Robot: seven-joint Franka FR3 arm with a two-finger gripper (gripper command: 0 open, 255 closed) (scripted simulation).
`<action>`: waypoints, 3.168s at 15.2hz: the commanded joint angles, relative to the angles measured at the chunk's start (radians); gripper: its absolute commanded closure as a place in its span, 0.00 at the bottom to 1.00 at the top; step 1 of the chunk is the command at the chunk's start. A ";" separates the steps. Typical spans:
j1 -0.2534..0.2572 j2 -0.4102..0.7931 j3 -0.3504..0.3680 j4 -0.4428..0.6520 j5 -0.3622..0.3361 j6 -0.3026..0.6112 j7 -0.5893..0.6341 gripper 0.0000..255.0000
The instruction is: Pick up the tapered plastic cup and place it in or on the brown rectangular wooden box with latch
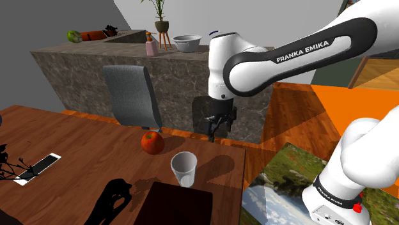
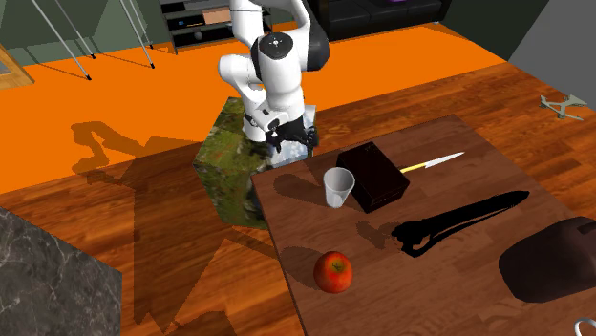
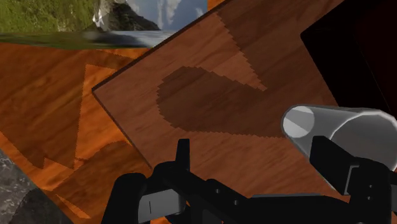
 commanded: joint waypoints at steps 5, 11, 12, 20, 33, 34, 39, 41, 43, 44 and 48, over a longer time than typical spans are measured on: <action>0.019 0.196 0.073 0.091 -0.014 0.140 0.067 0.00; 0.037 0.330 0.110 0.148 -0.052 0.232 0.120 0.00; 0.038 0.338 0.112 0.142 -0.055 0.245 0.122 0.00; 0.044 0.378 0.118 0.118 -0.069 0.308 0.134 0.00; 0.043 0.378 0.117 0.118 -0.069 0.308 0.134 1.00; 0.044 0.378 0.117 0.118 -0.069 0.308 0.134 1.00; 0.041 0.337 0.115 0.148 -0.056 0.240 0.130 1.00; 0.040 0.323 0.113 0.162 -0.052 0.212 0.130 1.00; 0.039 0.309 0.112 0.177 -0.048 0.185 0.129 1.00; 0.039 0.303 0.111 0.184 -0.046 0.172 0.129 1.00; 0.037 0.279 0.107 0.217 -0.041 0.117 0.130 1.00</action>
